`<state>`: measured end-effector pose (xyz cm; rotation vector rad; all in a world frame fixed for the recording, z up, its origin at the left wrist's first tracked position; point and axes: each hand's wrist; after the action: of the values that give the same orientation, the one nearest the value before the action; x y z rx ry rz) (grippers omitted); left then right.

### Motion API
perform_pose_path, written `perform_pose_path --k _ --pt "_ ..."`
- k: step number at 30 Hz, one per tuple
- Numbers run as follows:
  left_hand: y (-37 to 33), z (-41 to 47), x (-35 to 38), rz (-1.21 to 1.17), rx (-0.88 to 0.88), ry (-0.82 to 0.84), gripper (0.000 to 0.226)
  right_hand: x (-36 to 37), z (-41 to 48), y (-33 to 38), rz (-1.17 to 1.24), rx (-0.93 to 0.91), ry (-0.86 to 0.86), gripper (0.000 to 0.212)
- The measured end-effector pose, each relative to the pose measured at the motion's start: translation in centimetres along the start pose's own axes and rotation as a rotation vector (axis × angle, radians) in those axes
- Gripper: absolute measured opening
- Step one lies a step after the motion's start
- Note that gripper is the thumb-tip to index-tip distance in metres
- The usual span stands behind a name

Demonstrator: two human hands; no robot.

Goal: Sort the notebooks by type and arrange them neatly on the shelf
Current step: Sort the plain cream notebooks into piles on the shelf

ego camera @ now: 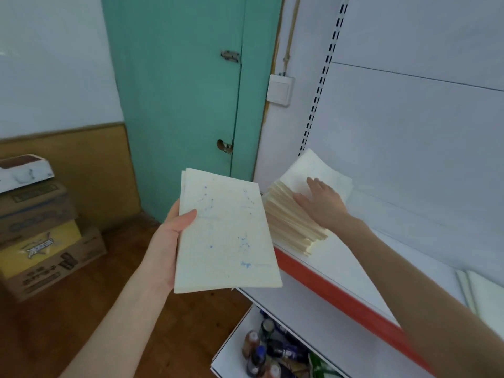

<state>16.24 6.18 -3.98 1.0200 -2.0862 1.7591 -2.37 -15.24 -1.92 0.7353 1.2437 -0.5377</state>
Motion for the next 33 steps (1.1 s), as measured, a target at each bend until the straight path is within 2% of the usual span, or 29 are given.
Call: perform_pose_path --k 4,7,11,13,16,17,19,21,23,24,27,29,31,33 --pt "-0.1 -0.3 -0.4 0.006 -0.011 -0.02 0.031 1.7 -0.8 -0.3 -0.005 -0.106 -0.148 0.036" --pt "0.1 -0.2 -0.5 0.021 0.006 -0.043 0.029 1.2 -2.0 0.6 -0.022 -0.086 -0.209 0.033" --pt "0.4 -0.1 -0.1 0.013 0.018 -0.07 0.029 -0.6 -4.8 2.9 0.187 -0.091 -0.414 0.032" --pt "0.6 -0.1 0.1 0.035 0.03 -0.092 0.03 -1.0 -7.4 5.3 0.216 -0.248 -0.467 0.027" --pt "1.0 -0.4 0.8 0.089 0.055 -0.086 0.036 1.7 -10.6 8.1 0.057 -0.657 -0.494 0.025" --pt "1.1 -0.6 1.0 0.102 0.058 -0.066 0.038 3.0 -11.4 8.9 0.019 -0.743 -0.471 0.03" --pt "1.3 -1.2 1.1 0.099 0.055 -0.022 0.044 4.8 -12.4 9.7 -0.004 -0.823 -0.352 0.038" --pt "1.6 -1.8 0.6 0.102 0.068 -0.004 0.048 5.1 -13.4 10.0 0.041 -0.843 -0.271 0.037" --pt "1.9 -2.3 0.2 0.101 0.084 0.023 0.05 4.6 -14.5 10.1 0.214 -0.783 -0.259 0.041" --pt "2.1 -2.5 0.1 0.105 0.09 0.047 0.051 4.0 -15.1 10.1 0.315 -0.683 -0.288 0.043" --pt "2.8 -3.1 1.0 0.18 0.103 0.139 0.06 2.1 -16.8 9.6 0.541 -0.163 -0.432 0.042" --pt "3.7 -3.4 2.2 0.196 0.091 0.209 0.062 1.3 -18.2 8.6 0.727 0.156 -0.436 0.047" --pt "4.9 -3.5 3.9 0.214 0.061 0.274 0.059 0.8 -19.9 7.7 0.967 0.316 -0.426 0.042" --pt "6.3 -3.4 5.8 0.242 0.014 0.352 0.056 0.9 -22.0 6.9 1.063 0.362 -0.474 0.031"
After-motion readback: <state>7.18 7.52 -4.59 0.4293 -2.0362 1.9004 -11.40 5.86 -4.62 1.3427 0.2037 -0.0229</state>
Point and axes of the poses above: each hand's wrist, its own z-axis towards the middle knuckle, its own x-axis out of the palm, y = z × x, and after that the axes turned 11 degrees about -x, right-handed
